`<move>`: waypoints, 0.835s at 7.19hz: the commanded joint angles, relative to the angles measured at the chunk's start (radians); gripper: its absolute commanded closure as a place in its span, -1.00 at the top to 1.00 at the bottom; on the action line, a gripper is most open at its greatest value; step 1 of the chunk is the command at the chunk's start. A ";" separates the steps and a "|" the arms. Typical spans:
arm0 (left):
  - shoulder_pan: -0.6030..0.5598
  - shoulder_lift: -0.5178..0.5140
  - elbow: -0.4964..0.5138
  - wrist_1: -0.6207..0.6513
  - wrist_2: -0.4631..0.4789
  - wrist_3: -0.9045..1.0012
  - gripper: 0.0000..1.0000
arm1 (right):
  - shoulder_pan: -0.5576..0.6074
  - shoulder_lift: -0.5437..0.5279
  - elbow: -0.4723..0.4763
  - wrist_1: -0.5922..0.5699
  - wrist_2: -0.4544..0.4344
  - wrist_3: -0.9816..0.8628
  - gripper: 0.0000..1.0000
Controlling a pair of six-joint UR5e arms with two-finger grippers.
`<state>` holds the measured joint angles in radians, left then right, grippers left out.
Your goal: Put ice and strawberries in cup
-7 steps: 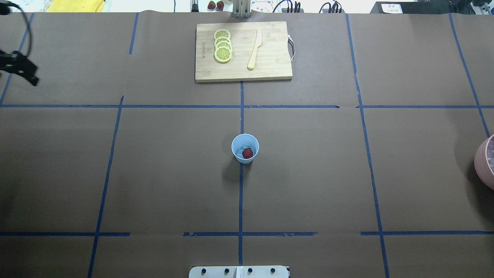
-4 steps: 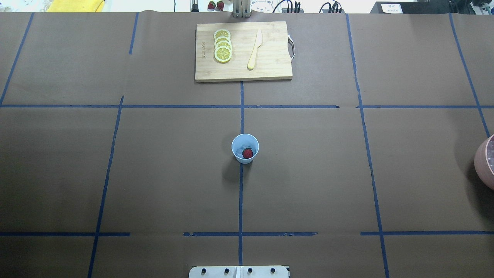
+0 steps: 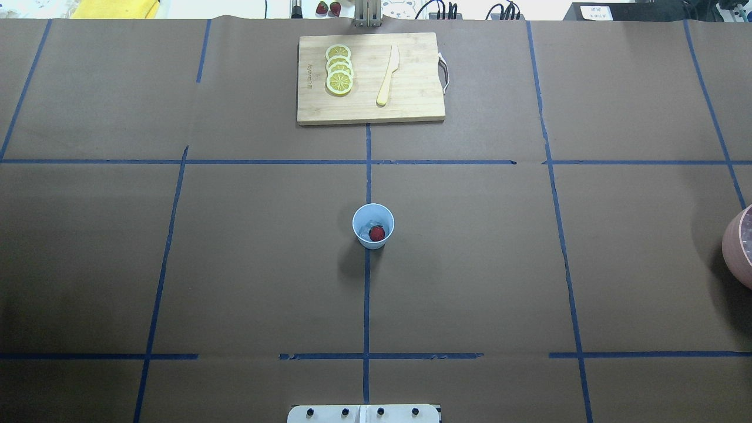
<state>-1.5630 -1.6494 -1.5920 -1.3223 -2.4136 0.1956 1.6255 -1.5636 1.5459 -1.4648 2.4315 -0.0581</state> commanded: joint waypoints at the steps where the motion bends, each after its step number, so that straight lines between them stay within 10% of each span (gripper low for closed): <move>1: -0.003 0.011 0.030 -0.009 -0.002 0.011 1.00 | -0.001 0.000 0.003 0.006 0.000 0.001 0.99; 6: -0.021 0.062 0.035 -0.138 0.004 -0.011 1.00 | 0.001 0.000 0.002 0.008 -0.003 -0.003 0.99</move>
<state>-1.5726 -1.5890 -1.5563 -1.4407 -2.4129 0.1961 1.6254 -1.5632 1.5492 -1.4573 2.4296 -0.0595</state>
